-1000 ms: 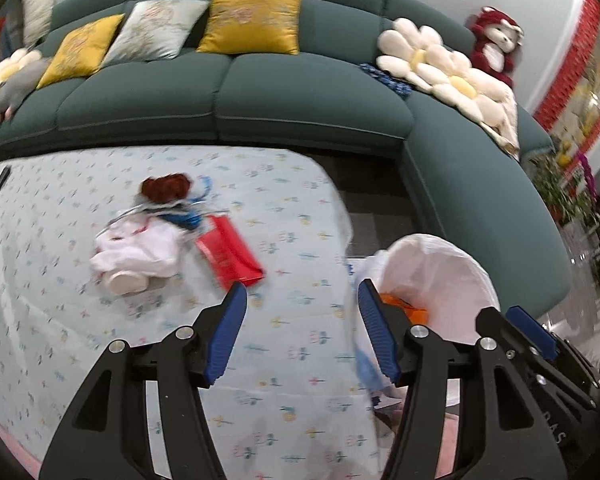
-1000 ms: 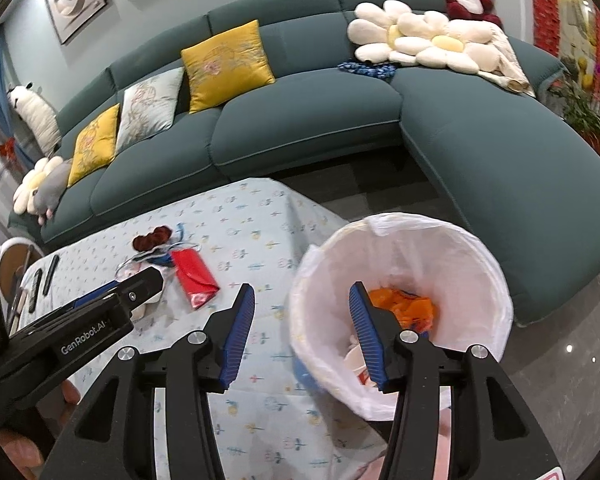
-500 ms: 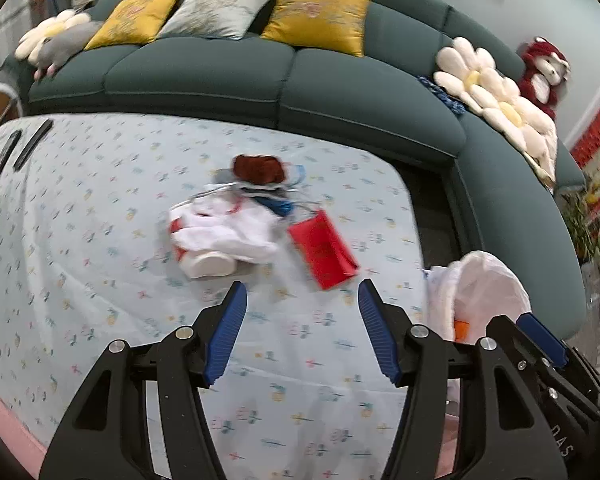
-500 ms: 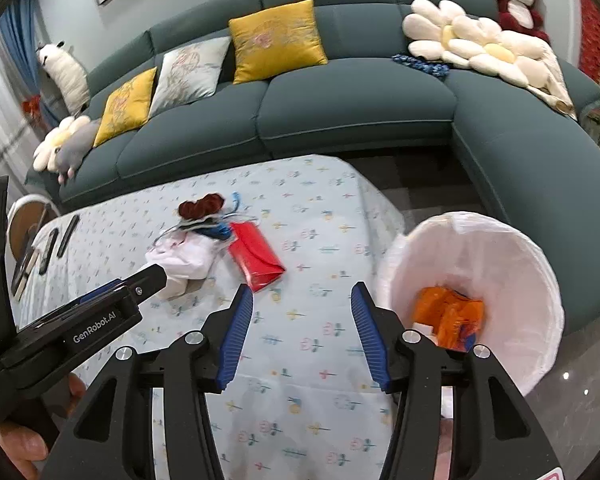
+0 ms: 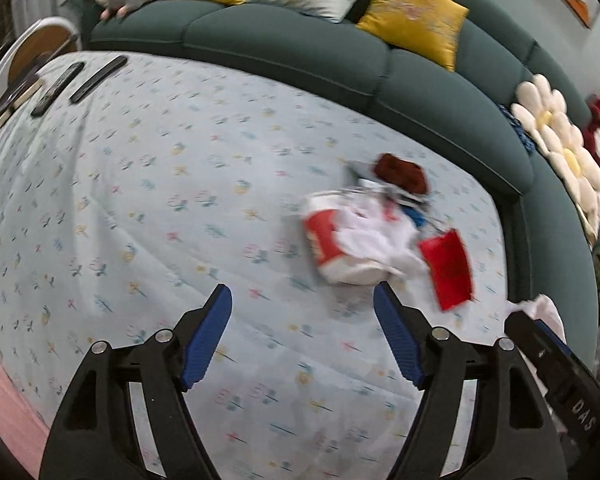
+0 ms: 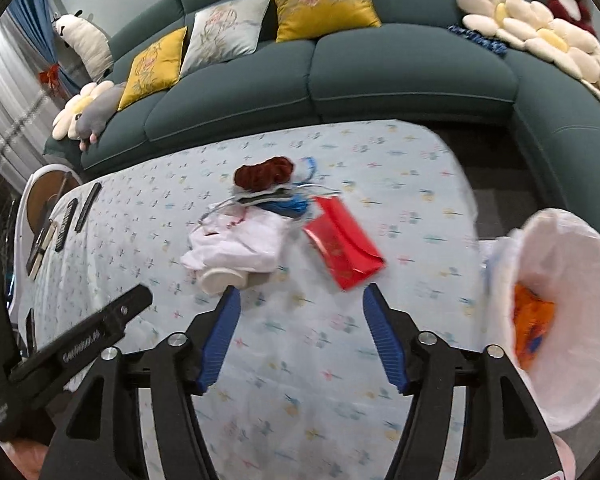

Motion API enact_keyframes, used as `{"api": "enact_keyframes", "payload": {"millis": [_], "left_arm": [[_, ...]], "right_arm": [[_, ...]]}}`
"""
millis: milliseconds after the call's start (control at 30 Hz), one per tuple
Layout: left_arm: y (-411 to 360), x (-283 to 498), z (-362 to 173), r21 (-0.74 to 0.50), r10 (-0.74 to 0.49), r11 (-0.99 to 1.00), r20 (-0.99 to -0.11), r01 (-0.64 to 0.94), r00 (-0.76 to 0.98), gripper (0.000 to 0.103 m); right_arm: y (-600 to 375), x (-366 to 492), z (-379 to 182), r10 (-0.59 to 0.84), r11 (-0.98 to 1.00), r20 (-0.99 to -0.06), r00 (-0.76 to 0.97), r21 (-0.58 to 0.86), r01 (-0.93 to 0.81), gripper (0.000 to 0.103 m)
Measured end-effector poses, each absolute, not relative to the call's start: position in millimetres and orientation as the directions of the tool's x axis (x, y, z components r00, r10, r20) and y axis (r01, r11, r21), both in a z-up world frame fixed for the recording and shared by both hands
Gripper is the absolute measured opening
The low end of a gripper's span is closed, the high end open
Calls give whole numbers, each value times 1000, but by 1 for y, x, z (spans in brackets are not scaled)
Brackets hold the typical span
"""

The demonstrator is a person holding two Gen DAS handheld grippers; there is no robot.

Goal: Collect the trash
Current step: 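Grasp the red-and-white paper cup with the left gripper while the right gripper grasps the white sock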

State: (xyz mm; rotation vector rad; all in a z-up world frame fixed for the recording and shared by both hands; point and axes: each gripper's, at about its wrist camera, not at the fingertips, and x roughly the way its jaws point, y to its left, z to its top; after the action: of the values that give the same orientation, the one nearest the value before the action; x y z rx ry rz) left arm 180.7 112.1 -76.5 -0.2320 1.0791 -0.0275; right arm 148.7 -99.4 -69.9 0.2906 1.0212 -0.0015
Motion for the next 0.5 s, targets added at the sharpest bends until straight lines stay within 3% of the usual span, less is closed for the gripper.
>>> {"api": "enact_keyframes", "payload": {"millis": [500], "left_arm": [[141,234,-107,-227,-139,960,-897,-166,420,76]], "right_arm": [[-55,248,-131,159,958,-902,402,240,158,66]]}}
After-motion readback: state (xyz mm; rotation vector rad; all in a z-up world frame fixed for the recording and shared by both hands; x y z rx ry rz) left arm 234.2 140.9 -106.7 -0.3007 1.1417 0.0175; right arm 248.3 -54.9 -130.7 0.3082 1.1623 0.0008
